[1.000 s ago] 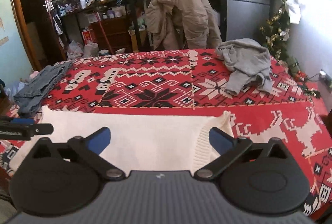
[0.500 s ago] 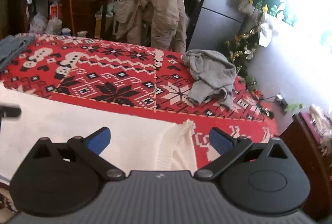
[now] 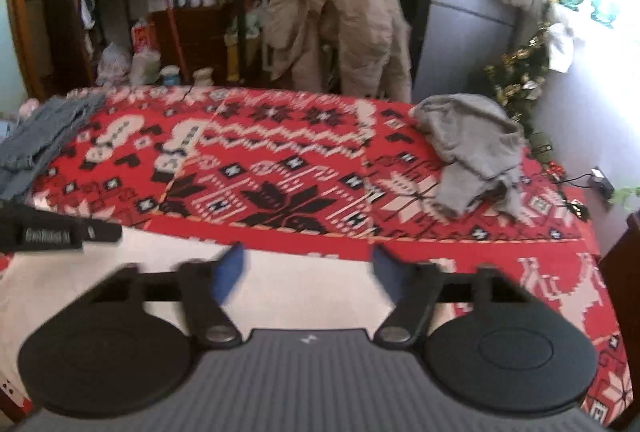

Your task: Fold clothes

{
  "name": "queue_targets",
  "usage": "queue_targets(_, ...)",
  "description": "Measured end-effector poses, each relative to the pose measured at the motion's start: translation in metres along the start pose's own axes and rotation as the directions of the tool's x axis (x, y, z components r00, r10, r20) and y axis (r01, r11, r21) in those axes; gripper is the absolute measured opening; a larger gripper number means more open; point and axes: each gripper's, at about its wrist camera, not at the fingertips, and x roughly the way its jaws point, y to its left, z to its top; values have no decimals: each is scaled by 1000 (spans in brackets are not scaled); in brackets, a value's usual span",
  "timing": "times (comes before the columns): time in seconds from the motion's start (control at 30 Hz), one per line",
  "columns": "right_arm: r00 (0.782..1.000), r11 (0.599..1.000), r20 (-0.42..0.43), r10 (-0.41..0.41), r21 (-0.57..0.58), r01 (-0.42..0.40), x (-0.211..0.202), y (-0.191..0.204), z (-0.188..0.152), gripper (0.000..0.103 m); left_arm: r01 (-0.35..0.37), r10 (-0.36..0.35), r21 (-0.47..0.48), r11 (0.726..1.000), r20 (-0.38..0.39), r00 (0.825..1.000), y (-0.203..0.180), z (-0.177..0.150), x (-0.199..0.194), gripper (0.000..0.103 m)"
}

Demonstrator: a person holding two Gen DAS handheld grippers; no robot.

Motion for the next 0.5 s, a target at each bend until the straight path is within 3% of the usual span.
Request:
queue_targets(0.1, 998, 999, -49, 47, 8, -46, 20, 7, 2, 9, 88, -89, -14, 996, -24, 996, -1, 3, 9, 0)
queue_targets(0.13, 996, 998, -54, 69, 13, -68, 25, 10, 3, 6, 106, -106, -4, 994, -29, 994, -3, 3, 12, 0)
queue_targets(0.37, 971, 968, -48, 232, 111, -226, 61, 22, 11, 6, 166, -169, -43, 985, -84, 982, 2, 2, 46, 0)
queue_targets(0.5, 968, 964, -76, 238, 139, -226, 84, 26, 4, 6, 182, -186, -53, 982, -78, 979, 9, -1, 51, 1)
